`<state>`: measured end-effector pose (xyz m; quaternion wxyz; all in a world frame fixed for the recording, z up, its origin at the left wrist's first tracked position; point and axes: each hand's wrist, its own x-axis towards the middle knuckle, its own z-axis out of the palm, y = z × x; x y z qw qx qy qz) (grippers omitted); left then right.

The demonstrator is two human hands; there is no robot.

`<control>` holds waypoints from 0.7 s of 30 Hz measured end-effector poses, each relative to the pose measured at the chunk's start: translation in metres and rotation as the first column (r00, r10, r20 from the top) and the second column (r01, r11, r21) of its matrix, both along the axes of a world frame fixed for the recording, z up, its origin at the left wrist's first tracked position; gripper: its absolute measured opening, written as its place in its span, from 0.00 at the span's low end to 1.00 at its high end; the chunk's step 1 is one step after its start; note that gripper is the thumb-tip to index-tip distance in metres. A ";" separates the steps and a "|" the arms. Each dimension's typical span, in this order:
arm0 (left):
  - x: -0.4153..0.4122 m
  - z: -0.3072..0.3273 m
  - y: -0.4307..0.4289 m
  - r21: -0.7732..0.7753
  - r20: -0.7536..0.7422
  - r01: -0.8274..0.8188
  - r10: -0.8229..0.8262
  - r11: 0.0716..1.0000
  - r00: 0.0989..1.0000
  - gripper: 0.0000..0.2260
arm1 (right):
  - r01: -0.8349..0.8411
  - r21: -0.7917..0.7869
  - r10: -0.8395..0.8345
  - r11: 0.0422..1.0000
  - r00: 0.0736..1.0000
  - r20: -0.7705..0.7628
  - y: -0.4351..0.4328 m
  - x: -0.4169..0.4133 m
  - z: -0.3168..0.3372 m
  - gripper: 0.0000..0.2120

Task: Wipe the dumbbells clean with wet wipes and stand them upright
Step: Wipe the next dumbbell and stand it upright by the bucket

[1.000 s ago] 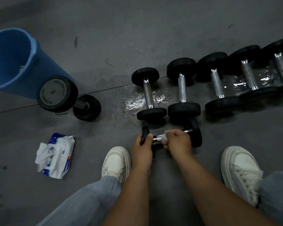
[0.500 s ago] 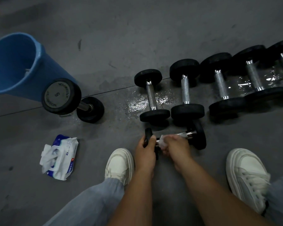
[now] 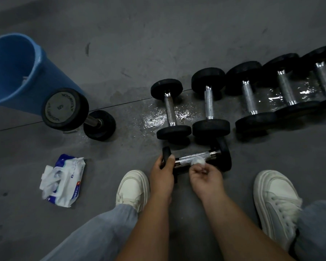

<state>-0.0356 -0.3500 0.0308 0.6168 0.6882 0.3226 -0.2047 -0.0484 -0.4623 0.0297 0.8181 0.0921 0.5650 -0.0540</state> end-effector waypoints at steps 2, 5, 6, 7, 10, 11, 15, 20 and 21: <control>0.000 0.000 0.001 -0.001 0.003 -0.008 0.008 1.000 1.000 0.14 | 0.000 0.027 -0.001 1.000 1.000 0.027 -0.002 -0.006 -0.006 0.08; 0.000 -0.001 0.003 -0.009 0.001 -0.013 0.013 1.000 1.000 0.14 | -0.031 0.008 0.031 1.000 1.000 -0.004 -0.011 -0.014 -0.018 0.10; 0.000 -0.001 0.003 -0.013 0.001 -0.005 0.005 1.000 1.000 0.14 | -0.007 -0.005 0.007 1.000 1.000 -0.023 -0.015 -0.014 -0.020 0.10; 0.000 -0.001 0.002 -0.014 0.003 0.003 -0.003 1.000 1.000 0.14 | 0.027 -0.015 -0.028 1.000 0.998 -0.048 -0.021 -0.014 -0.022 0.10; 0.000 -0.002 0.001 -0.012 0.012 0.005 -0.005 1.000 1.000 0.15 | 0.121 -0.004 -0.121 0.993 0.991 -0.059 -0.025 -0.009 -0.022 0.09; 0.000 -0.002 0.001 -0.008 0.013 0.009 -0.008 1.000 1.000 0.14 | 0.118 0.009 -0.118 0.993 0.993 -0.032 -0.019 -0.006 -0.018 0.09; -0.001 -0.003 0.002 0.000 0.003 0.020 -0.020 1.000 1.000 0.14 | -0.193 -0.080 0.192 0.978 0.981 -0.013 0.012 0.002 -0.005 0.12; -0.001 0.001 0.001 -0.012 0.003 0.001 -0.001 1.000 1.000 0.12 | -0.371 -0.376 0.359 0.849 0.927 -0.105 0.001 0.006 0.002 0.07; 0.000 0.001 0.001 -0.009 0.005 0.008 -0.008 1.000 1.000 0.11 | -0.474 -0.427 0.474 0.770 0.873 -0.114 0.005 0.006 0.004 0.08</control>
